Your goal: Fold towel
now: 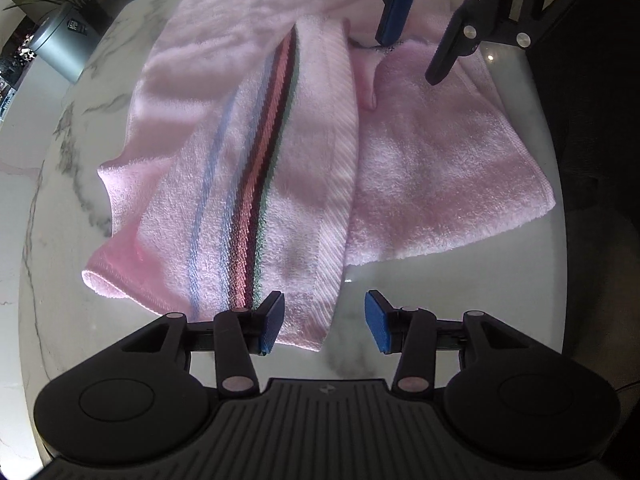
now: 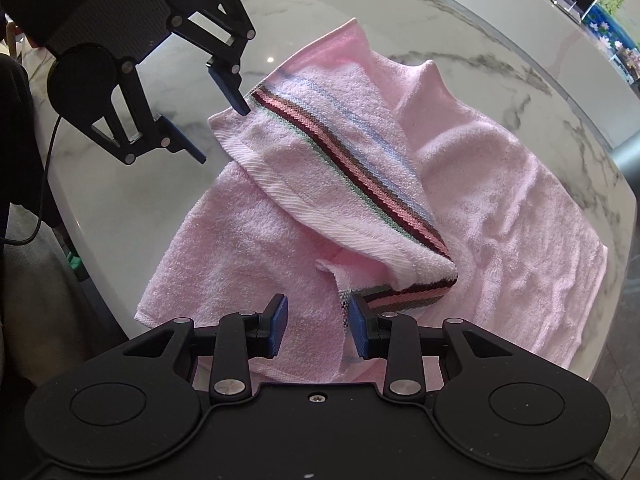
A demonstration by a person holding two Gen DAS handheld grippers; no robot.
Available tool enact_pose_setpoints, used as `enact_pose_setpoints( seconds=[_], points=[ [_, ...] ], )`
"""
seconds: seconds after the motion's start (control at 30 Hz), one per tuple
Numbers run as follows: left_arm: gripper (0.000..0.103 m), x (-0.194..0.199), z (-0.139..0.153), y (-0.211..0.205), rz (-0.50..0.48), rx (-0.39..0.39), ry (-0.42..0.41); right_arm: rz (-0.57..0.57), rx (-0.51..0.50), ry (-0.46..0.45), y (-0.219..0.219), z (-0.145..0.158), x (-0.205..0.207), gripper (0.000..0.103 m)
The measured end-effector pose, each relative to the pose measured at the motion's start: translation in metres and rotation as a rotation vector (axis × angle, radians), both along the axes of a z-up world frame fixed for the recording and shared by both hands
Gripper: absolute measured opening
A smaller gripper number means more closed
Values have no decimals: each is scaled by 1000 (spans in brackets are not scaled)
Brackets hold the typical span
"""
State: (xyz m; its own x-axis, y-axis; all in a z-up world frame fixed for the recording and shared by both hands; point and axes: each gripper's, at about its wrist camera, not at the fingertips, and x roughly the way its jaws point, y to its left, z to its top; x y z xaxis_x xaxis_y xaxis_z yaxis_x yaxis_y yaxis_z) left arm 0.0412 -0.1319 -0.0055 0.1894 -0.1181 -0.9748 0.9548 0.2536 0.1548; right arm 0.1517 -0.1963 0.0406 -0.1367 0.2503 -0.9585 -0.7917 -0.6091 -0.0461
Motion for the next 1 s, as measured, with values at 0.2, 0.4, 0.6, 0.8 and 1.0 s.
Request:
enact_pose_setpoints(
  seconds=[0.2, 0.4, 0.6, 0.8, 1.0],
  points=[
    [20, 11, -1, -3, 4, -14, 82, -10, 4, 26, -1, -3, 6, 32],
    [6, 17, -2, -4, -9, 7, 99, -24, 10, 41, -1, -4, 12, 32],
    [3, 22, 4, -6, 6, 9, 116, -15, 21, 36, -2, 3, 13, 32],
    [3, 33, 30, 0, 50, -45, 94, 12, 31, 31, -3, 12, 8, 32],
    [3, 47, 56, -5, 91, -92, 35, 43, 26, 36, -1, 9, -1, 32]
  ],
)
